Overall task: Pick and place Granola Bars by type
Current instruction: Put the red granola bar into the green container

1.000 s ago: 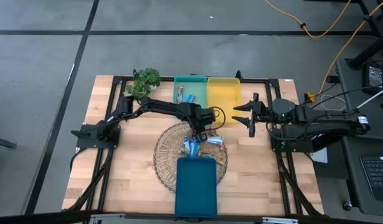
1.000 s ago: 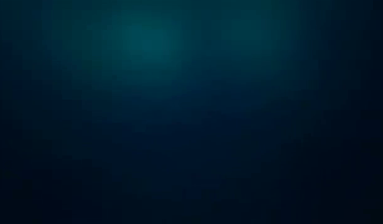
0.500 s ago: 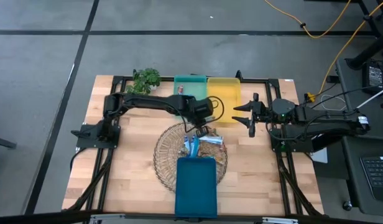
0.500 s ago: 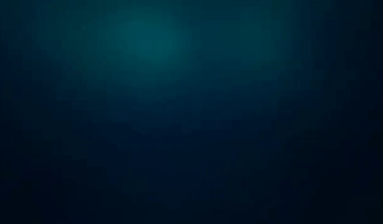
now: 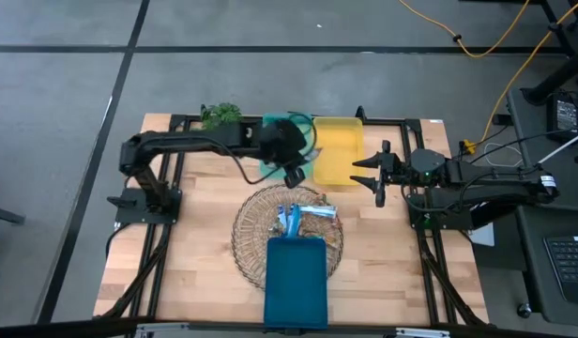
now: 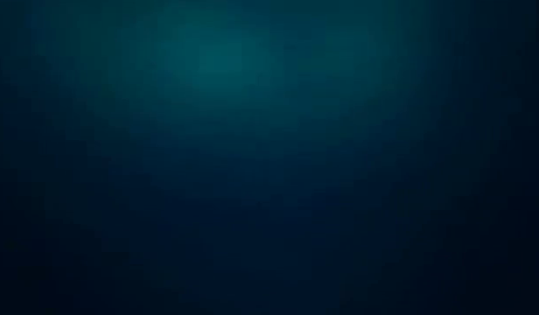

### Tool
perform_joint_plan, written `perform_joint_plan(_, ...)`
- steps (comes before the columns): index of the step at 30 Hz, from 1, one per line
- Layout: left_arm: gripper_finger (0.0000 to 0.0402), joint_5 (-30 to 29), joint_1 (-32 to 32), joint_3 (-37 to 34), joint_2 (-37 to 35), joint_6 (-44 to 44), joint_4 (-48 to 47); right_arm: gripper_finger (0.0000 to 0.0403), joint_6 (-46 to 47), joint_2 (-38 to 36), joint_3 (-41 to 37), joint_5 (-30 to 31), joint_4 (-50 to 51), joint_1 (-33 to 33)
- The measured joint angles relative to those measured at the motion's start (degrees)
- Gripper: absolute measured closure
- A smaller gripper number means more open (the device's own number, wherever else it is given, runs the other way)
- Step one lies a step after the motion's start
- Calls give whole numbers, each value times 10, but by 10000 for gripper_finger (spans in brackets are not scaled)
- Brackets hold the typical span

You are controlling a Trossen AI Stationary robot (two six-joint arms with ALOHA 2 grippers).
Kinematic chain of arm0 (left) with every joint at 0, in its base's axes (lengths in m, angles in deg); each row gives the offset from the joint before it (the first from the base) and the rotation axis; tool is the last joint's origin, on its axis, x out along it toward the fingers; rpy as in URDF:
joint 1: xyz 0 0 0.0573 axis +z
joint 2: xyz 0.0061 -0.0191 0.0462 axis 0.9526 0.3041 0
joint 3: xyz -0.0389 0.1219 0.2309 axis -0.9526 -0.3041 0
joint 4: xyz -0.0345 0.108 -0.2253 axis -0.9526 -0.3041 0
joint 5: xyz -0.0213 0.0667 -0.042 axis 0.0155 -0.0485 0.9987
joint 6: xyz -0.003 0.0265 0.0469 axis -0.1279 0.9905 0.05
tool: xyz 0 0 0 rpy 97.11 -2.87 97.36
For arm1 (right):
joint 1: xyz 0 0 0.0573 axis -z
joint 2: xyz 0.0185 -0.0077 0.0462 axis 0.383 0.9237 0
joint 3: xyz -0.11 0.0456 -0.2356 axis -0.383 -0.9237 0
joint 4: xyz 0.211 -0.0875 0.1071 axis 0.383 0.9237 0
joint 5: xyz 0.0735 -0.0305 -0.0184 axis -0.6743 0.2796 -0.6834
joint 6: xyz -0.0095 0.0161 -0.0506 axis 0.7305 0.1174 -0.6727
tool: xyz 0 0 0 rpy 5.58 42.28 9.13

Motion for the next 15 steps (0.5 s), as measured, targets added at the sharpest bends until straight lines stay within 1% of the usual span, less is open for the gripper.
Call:
perform_joint_plan(8,374,1,16,0,-68,16,-3,207,1,0,0,0,-2,0)
perform_joint_plan(15,372,4,34,0,-82,47,-3,207,1,0,0,0,-3,0)
